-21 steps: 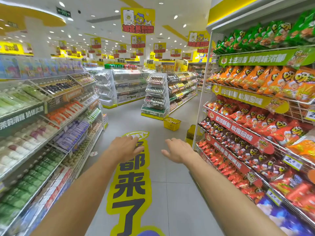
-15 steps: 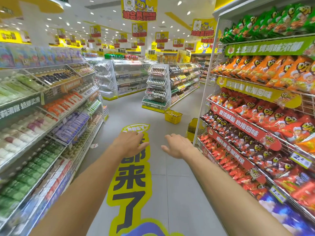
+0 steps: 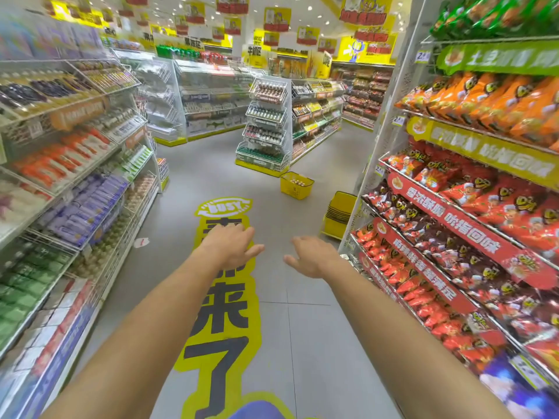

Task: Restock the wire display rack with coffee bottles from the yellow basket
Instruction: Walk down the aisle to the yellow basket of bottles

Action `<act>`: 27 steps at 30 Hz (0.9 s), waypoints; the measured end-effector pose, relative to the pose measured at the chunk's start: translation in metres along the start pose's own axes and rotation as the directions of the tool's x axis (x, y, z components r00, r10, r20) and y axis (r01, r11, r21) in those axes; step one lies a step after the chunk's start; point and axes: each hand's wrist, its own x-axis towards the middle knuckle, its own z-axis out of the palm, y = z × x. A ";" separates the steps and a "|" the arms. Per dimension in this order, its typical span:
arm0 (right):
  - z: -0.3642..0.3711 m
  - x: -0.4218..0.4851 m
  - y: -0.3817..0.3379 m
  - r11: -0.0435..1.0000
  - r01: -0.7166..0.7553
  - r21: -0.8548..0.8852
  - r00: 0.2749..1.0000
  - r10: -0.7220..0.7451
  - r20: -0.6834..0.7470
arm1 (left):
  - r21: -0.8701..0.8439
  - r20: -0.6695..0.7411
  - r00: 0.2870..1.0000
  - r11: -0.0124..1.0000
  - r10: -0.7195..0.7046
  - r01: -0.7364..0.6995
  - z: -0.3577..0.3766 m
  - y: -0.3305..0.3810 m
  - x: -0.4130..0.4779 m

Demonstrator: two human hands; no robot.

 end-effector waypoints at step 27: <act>-0.032 0.585 0.107 1.000 -0.004 0.018 0.998 0.003 0.056 | -0.040 0.097 0.994 0.998 -0.042 0.046 0.091 -0.235 0.519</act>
